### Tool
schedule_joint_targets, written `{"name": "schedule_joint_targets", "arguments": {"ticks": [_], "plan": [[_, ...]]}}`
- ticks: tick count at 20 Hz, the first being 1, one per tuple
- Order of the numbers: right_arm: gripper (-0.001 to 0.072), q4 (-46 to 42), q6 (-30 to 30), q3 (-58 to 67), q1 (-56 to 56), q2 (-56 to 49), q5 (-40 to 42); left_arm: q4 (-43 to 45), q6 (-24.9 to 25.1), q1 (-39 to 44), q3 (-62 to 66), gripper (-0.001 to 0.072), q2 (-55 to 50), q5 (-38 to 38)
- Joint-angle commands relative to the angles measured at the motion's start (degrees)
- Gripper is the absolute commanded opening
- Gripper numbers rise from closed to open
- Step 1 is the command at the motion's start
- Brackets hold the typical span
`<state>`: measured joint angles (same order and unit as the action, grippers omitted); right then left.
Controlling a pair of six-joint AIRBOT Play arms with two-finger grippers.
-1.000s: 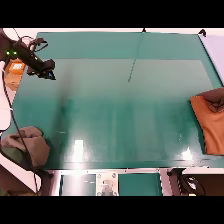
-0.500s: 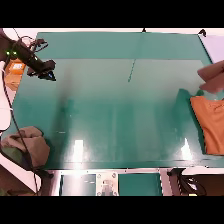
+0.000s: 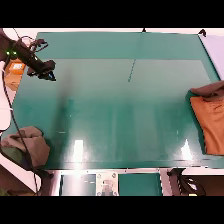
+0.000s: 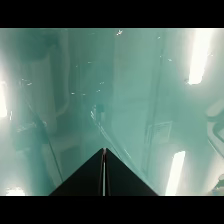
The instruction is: Fold the shirts.
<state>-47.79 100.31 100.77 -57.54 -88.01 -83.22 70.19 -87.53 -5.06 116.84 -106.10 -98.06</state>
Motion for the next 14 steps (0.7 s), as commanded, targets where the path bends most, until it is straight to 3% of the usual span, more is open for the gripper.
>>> {"name": "schedule_joint_targets", "arguments": {"ticks": [1, 4, 8, 14], "plan": [[0.0020, -8.83, 5.90, -2.32, -2.36, 4.15, -8.22, 0.02, 1.05, 0.02, -0.02, 0.0024, 0.02, -0.13], [0.0021, -15.78, 6.82, -3.69, -4.37, 6.27, -13.94, 0.00, 1.03, 0.02, -0.02, 0.0023, 0.02, -0.11], [0.0021, -32.50, 6.84, -8.20, -4.42, 7.37, -19.17, -0.02, 1.03, 0.02, -0.02, 0.0023, 0.02, -0.07], [0.0022, -39.50, 6.56, -23.17, -4.42, 7.30, -11.30, 0.00, 1.03, 0.02, -0.07, 0.0024, 0.02, 0.09]]}}
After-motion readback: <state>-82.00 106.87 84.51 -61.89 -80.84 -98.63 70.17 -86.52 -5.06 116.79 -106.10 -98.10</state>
